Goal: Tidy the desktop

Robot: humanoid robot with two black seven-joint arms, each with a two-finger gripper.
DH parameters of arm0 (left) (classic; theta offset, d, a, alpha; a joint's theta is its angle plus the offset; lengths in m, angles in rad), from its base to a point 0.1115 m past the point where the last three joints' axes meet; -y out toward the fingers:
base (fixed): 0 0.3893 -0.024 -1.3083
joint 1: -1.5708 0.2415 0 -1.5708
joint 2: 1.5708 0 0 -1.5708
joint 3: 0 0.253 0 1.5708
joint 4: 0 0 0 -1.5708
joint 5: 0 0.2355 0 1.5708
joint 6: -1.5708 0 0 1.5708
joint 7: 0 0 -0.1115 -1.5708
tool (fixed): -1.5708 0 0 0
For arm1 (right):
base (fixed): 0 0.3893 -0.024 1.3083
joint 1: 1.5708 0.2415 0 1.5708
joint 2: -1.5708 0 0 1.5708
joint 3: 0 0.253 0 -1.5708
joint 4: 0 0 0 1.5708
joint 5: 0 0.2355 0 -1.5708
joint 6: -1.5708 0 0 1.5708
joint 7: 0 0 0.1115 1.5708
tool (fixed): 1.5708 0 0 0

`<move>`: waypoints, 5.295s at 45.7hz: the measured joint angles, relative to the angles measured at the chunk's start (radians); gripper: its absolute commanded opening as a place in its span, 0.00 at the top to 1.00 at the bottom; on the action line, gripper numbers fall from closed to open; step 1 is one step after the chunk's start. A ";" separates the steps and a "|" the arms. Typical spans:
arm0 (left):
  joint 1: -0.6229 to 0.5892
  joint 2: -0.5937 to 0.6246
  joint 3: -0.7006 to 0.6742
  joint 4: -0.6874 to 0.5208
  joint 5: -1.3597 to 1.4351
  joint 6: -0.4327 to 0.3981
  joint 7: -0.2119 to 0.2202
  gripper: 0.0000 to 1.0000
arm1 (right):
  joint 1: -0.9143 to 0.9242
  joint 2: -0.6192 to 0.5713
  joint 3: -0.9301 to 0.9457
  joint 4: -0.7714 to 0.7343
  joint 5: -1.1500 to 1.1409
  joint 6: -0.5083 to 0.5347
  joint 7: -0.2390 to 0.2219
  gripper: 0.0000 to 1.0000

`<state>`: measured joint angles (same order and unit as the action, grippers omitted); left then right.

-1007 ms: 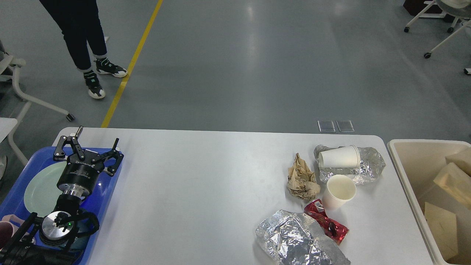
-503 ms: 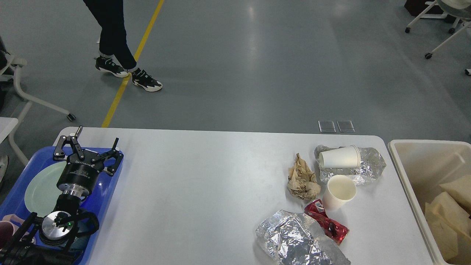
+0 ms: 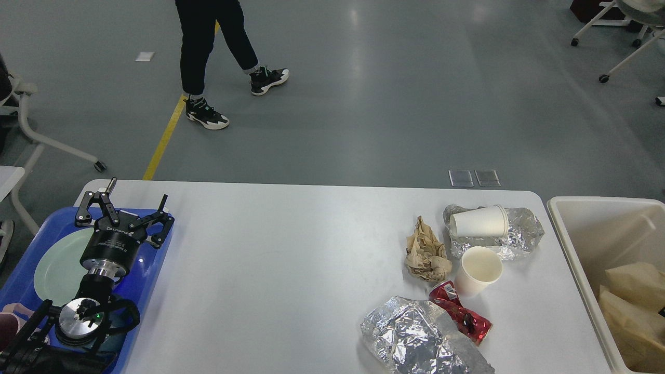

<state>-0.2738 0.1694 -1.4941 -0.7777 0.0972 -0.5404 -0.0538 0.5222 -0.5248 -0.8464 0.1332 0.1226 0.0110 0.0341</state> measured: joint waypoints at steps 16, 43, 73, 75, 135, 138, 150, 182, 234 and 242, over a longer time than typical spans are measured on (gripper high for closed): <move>0.001 0.000 0.000 0.000 0.000 0.000 0.000 0.03 | -0.001 -0.005 -0.002 -0.015 0.000 0.004 -0.002 0.00; 0.000 0.000 0.000 0.000 0.000 0.000 0.000 0.03 | 0.242 -0.051 -0.012 0.053 0.010 0.287 -0.161 0.00; 0.000 0.000 0.000 0.000 0.000 -0.001 0.000 0.03 | 1.335 0.002 -0.503 0.938 -0.192 0.604 -0.269 0.00; 0.000 0.000 0.000 0.000 0.000 -0.001 0.000 0.03 | 1.399 0.034 -0.509 0.959 -0.190 0.699 -0.269 0.00; 0.000 -0.001 0.000 0.000 0.001 -0.001 0.002 0.03 | 1.892 0.161 -0.385 1.604 -0.058 0.738 -0.261 0.02; 0.000 -0.001 0.000 0.000 0.001 -0.001 0.002 0.03 | 1.847 0.160 -0.375 1.604 -0.060 0.722 -0.264 0.02; 0.001 -0.001 0.000 0.000 0.001 -0.001 0.002 0.03 | 1.594 0.160 -0.292 1.595 -0.080 0.574 -0.276 0.03; 0.001 -0.001 0.000 0.000 0.001 -0.001 0.001 0.03 | 1.106 0.242 -0.176 1.466 -0.275 0.265 -0.356 0.04; 0.001 -0.001 0.000 0.000 0.001 -0.001 0.002 0.03 | 0.813 0.529 0.217 1.187 -0.346 0.233 -0.482 0.06; 0.001 -0.001 0.000 0.000 0.001 -0.002 0.002 0.03 | 0.828 0.527 0.229 1.182 -0.342 0.235 -0.482 0.07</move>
<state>-0.2731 0.1687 -1.4941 -0.7777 0.0981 -0.5429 -0.0519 1.3506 0.0019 -0.6172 1.3150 -0.2199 0.2462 -0.4481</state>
